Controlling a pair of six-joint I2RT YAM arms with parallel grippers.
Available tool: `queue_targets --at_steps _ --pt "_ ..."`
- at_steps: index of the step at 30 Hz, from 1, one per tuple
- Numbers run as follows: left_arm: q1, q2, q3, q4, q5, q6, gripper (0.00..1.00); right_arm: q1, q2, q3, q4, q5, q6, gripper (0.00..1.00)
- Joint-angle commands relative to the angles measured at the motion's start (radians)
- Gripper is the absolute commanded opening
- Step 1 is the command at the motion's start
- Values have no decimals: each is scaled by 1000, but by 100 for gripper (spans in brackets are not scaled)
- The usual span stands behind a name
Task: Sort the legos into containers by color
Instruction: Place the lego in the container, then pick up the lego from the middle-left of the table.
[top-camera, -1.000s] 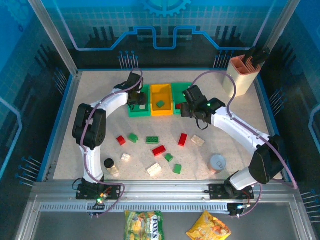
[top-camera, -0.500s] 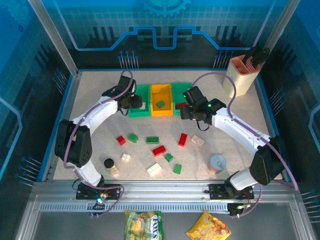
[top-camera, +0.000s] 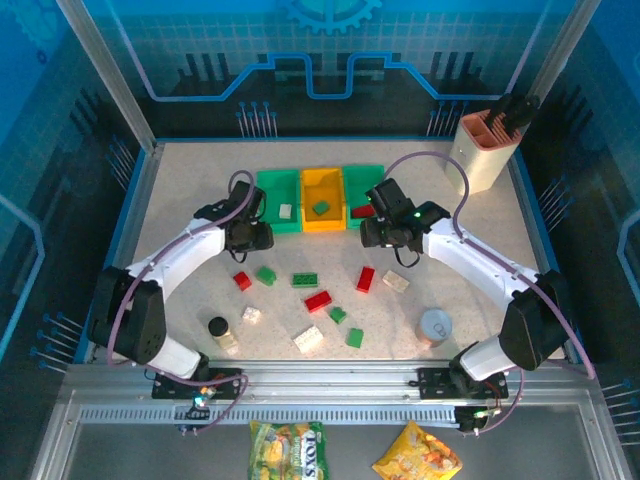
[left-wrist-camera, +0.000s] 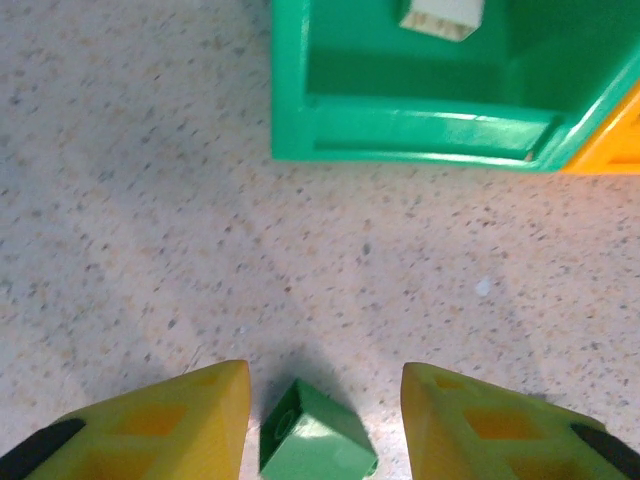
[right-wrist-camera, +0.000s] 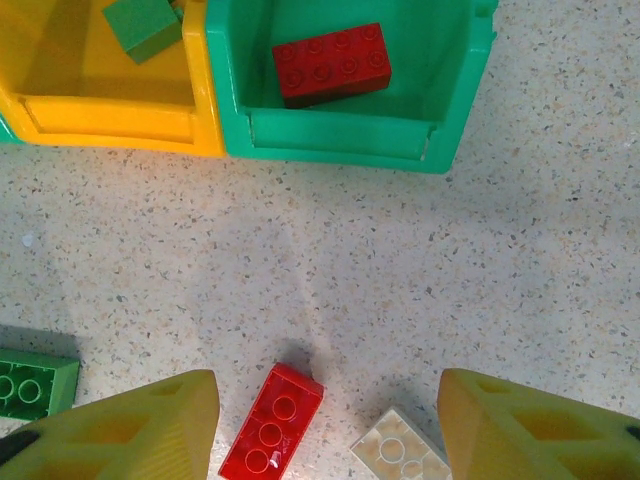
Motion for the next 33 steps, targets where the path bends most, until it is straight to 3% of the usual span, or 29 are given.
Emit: queue_targets --at_steps 1,11,33 --pt "-2 -39 -29 -90 -64 -94 45 -13 -30 -14 -9 -12 -21 60" --pt "13 -89 -125 -124 -90 -213 50 -24 -27 -29 7 -20 -60 60" --pt "49 -51 -236 -53 -11 -216 56 -32 -29 -39 3 -39 -45 60"
